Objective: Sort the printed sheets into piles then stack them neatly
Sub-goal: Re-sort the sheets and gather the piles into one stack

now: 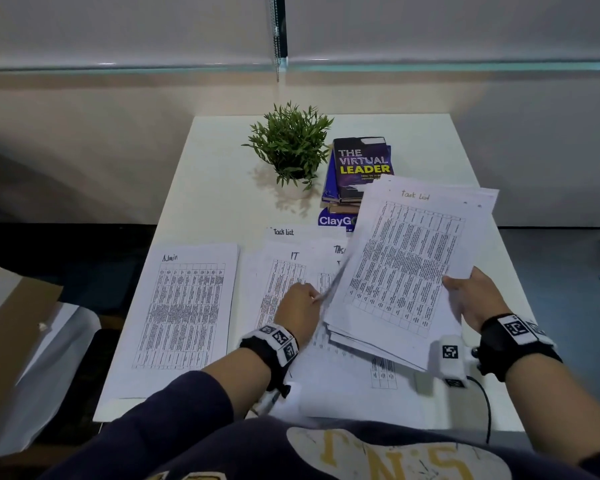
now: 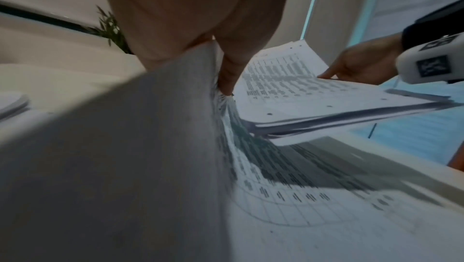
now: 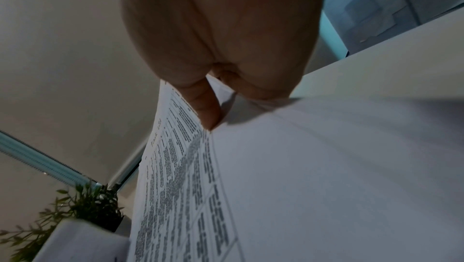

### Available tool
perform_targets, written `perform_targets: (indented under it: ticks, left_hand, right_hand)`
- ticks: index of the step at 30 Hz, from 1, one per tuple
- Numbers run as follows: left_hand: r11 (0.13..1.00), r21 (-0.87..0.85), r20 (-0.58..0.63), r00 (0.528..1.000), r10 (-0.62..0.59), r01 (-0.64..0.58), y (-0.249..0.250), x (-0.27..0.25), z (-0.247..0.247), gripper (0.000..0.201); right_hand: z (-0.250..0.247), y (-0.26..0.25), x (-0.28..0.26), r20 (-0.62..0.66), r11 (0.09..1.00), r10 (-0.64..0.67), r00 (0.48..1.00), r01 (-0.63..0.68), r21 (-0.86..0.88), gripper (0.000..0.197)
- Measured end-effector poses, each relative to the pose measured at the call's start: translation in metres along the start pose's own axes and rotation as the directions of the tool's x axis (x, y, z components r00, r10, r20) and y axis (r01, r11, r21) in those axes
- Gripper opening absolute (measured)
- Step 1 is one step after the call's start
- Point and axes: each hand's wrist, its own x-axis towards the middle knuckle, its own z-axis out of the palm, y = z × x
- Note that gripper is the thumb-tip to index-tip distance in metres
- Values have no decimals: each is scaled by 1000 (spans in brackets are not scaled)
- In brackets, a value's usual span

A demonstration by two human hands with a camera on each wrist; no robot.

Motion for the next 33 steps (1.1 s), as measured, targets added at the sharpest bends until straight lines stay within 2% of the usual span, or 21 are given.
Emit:
perform_targets:
  ticks: [3,5,9,13,16,20,22,27,30,33]
  left_hand:
    - [999,39,58,998,16,-18,-8,-3,10,18]
    - [996,86,55,998,4,-9,-15,-2,12,24]
    - [948,309,-68,996,-51,70,-33,10,2,23]
    - [894,404,-147,979,-144,192,-51,16,-11,31]
    - [903,399,-104,986,-130,161,-45,12,-5,38]
    - [954,266,-4,990,-139,135,-28,9,19,64]
    - [938,323,9,991,-135,125,-20,10,29,69]
    - [864,482,10,985,-170,145,-13,12,49,67]
    - [870,470,33,983,-182,145,-14,15,52,65]
    - [905,414,90,984,-152,102,-15,18,50,52]
  right_hand:
    - [-6,-1,2,-20,1000,-2,1000,2,-6,37]
    - [-11,1,5,-41,999,-15,999,13,-44,36]
    - [-17,8,10,-55,994,-37,998,31,-105,36]
    - [-13,14,7,-33,992,-44,998,40,-118,36]
    - [-8,17,5,-10,991,-48,999,47,-128,38]
    - [-4,20,4,9,993,-29,1000,30,-118,41]
    - [-5,19,3,12,993,-29,1000,30,-117,41]
    - [-9,20,-1,27,991,-26,999,29,-128,43]
    - [-8,21,-6,27,992,-21,999,24,-120,42]
    - [-7,23,-10,37,995,-9,999,13,-100,43]
